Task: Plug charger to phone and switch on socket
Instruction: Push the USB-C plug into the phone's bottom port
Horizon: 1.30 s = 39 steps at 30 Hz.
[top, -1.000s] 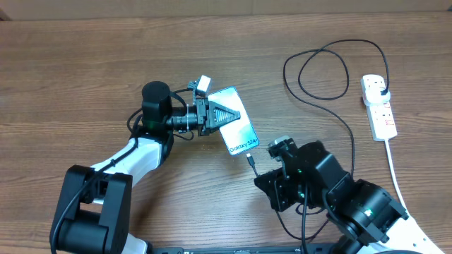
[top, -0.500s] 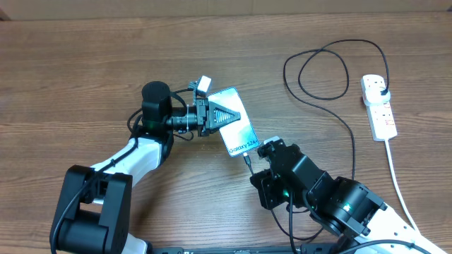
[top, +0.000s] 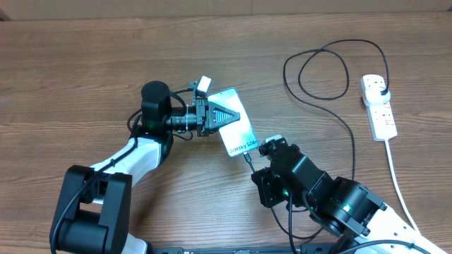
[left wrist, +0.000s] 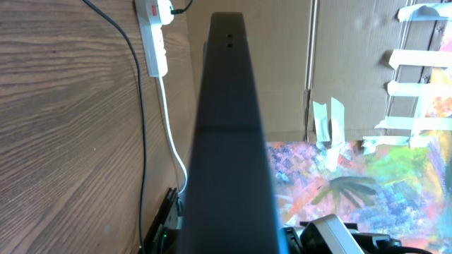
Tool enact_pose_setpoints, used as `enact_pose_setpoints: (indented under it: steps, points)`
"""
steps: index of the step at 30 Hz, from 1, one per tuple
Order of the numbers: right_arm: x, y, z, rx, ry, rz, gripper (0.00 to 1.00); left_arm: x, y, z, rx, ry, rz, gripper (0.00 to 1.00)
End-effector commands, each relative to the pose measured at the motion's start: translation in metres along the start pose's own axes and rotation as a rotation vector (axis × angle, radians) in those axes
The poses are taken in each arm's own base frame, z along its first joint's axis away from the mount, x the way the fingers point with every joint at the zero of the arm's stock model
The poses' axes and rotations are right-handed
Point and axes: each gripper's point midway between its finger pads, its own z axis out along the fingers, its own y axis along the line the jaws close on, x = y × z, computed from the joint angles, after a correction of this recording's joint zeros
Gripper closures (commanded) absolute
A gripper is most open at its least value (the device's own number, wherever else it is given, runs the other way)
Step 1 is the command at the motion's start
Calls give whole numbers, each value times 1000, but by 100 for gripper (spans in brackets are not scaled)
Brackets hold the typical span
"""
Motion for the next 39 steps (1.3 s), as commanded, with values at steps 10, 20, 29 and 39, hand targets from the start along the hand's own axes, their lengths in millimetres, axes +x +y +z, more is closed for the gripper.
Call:
enact_pose_setpoints:
  steps: [10,20,29,39]
  points:
    - [-32,10,-3,-21,-141,-46,96,13,-14,1,39,99,28,96]
    - [-26,6,-1,-8,-114,-44,74,12,-13,1,39,96,30,96]
    - [-10,16,14,-65,-8,-43,72,12,-13,1,39,96,31,96]
    - [-13,11,15,-33,-22,-43,75,12,-13,1,40,96,48,96]
